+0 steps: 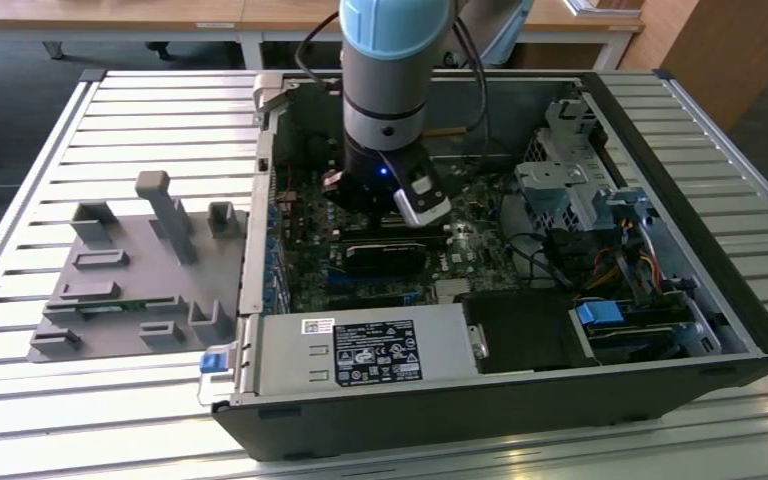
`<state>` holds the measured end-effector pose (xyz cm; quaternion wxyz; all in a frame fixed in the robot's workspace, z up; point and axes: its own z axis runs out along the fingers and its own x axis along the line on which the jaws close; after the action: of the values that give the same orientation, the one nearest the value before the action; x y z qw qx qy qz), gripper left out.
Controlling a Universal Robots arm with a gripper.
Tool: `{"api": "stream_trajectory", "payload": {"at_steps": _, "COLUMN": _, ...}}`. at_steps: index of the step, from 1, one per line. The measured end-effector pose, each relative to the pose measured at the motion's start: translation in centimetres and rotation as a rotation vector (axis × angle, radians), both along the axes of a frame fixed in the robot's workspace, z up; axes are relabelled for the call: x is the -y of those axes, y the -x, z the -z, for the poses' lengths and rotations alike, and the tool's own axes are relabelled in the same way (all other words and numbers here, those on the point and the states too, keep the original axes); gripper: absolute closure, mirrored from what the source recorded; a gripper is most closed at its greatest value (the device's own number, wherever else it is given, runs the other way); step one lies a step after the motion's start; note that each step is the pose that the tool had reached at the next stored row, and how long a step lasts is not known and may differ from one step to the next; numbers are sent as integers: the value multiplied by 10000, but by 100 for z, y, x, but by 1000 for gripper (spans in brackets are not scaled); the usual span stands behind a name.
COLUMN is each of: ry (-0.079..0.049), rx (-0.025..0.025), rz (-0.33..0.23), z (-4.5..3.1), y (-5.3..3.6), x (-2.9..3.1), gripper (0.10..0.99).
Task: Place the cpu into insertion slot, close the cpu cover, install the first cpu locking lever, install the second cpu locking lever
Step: 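Install the second cpu locking lever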
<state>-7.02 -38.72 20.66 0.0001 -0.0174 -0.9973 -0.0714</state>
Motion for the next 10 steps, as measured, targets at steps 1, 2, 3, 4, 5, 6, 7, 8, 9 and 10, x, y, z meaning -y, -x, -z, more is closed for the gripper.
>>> {"api": "stream_trajectory", "payload": {"at_steps": 1, "ry": -23, "rx": 0, "rz": 0, "z": 2, "y": 7, "x": 0, "gripper": 980}}
{"api": "stream_trajectory", "payload": {"at_steps": 2, "ry": -50, "rx": 1, "rz": 0, "z": 7, "y": 14, "x": 0, "gripper": 980}}
{"api": "stream_trajectory", "payload": {"at_steps": 3, "ry": -72, "rx": 1, "rz": 0, "z": 14, "y": 18, "x": -1, "gripper": 980}}
{"api": "stream_trajectory", "payload": {"at_steps": 4, "ry": -90, "rx": 1, "rz": -1, "z": 23, "y": 18, "x": -1, "gripper": 980}}
{"api": "stream_trajectory", "payload": {"at_steps": 5, "ry": -113, "rx": 1, "rz": -1, "z": 32, "y": 19, "x": -1, "gripper": 980}}
{"api": "stream_trajectory", "payload": {"at_steps": 6, "ry": -141, "rx": 0, "rz": 0, "z": 41, "y": 20, "x": 0, "gripper": 980}}
{"api": "stream_trajectory", "payload": {"at_steps": 7, "ry": -182, "rx": 0, "rz": -1, "z": 46, "y": 20, "x": 0, "gripper": 980}}
{"api": "stream_trajectory", "payload": {"at_steps": 8, "ry": -235, "rx": 0, "rz": -1, "z": 52, "y": 20, "x": 0, "gripper": 980}}
{"api": "stream_trajectory", "payload": {"at_steps": 9, "ry": -274, "rx": 1, "rz": 0, "z": 59, "y": 20, "x": -1, "gripper": 980}}
{"api": "stream_trajectory", "payload": {"at_steps": 10, "ry": -304, "rx": 1, "rz": 1, "z": 65, "y": 21, "x": -1, "gripper": 980}}
